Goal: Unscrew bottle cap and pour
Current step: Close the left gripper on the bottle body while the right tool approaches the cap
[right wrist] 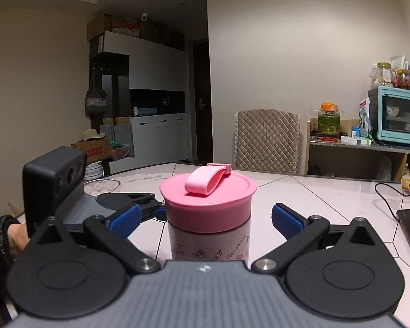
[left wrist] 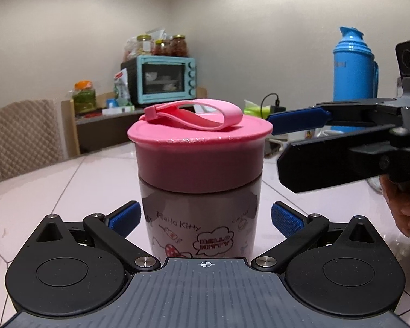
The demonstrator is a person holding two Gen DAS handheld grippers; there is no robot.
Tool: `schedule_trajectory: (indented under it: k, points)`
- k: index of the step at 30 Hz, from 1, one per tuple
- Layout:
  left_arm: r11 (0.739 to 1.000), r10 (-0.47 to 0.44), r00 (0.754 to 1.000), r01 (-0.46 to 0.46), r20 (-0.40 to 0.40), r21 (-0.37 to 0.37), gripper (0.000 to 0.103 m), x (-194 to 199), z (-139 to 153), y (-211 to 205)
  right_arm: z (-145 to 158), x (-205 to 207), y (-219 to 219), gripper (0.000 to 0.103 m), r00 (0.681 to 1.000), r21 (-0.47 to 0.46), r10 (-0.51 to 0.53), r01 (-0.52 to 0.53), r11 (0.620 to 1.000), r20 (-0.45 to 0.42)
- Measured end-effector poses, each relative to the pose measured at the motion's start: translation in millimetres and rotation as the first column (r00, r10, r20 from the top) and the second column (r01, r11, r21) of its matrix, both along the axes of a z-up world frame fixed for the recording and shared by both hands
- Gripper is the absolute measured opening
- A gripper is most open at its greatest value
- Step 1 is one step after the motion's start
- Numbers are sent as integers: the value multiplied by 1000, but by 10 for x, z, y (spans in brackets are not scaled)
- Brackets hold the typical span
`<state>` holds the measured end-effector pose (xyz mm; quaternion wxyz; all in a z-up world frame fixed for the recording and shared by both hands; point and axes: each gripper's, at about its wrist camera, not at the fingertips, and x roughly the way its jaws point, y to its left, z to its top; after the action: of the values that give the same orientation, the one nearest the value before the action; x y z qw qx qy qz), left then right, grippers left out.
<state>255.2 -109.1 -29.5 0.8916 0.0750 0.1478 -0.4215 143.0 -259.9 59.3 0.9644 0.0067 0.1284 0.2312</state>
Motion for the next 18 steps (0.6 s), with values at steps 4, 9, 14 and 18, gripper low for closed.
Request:
schedule_trajectory:
  k: [4, 9, 14, 18]
  points:
    - [1000, -9, 1000, 9, 7, -14, 103, 17, 16, 8, 14, -8, 4, 103, 1000, -4, 9, -9, 1000, 8]
    - [1000, -11, 1000, 11, 14, -23, 103, 37, 25, 9, 21, 11, 22, 103, 1000, -5, 19, -19, 1000, 10]
    - [1000, -11, 1000, 11, 12, -16, 97, 63, 22, -7, 25, 43, 41, 103, 1000, -13, 13, -13, 1000, 11]
    - [1000, -12, 1000, 12, 3, -19, 96, 78, 24, -7, 19, 79, 52, 103, 1000, -17, 10, -10, 1000, 7]
